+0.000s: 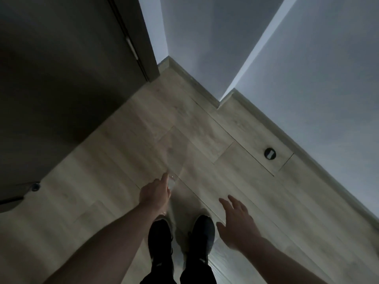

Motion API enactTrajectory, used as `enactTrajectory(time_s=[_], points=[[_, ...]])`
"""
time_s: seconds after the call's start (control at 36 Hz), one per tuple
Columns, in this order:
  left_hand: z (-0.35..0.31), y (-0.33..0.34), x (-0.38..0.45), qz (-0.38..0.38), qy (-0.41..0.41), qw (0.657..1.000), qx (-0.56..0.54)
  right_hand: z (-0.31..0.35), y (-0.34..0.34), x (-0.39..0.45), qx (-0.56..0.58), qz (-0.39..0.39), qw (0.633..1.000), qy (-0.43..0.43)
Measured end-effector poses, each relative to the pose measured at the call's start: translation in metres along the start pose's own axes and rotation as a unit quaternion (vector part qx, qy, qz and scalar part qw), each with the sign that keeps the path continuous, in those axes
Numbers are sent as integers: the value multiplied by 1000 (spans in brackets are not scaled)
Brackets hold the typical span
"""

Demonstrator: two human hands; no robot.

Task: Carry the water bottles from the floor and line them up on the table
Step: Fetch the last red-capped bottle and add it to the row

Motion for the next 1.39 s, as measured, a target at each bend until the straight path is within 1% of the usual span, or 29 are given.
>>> enactTrajectory(time_s=[0.17,0.31,0.44,0.56,0.67,0.78,0.92,1.08,1.22,1.39], points=[[7,-50,-67,-1,-22,999,-44,31,-38,-52,31,-20,999,-4],[12,-133,-162,4,-37,995,-89,81,-87,-134,75,-43,996,-26],[18,-236,-269,-13,12,994,-111,119,-139,-238,86,-71,993,-42],[28,-308,-348,-41,63,991,-113,137,-168,-324,73,-98,992,-35],[38,-361,-411,-74,125,981,-127,150,-178,-400,79,-130,988,-19],[48,-397,-455,-94,171,973,-123,160,-174,-463,126,-176,976,2],[52,-426,-498,-113,215,965,-99,166,-160,-523,162,-234,958,25],[42,-435,-548,-130,282,949,-64,155,-138,-571,206,-302,930,45],[9,-428,-596,-145,355,923,-27,126,-110,-621,243,-352,901,71],[-61,-388,-669,-180,419,890,19,60,-45,-700,261,-392,874,120]])
Point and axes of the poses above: each hand's wrist, its own x-axis towards the middle knuckle, its own y-axis out of the palm, z = x × y, the point moved 3 cm from there along x, towards the middle knuckle, and after that the axes turned 9 degrees about -y, right-handed, at the moved point
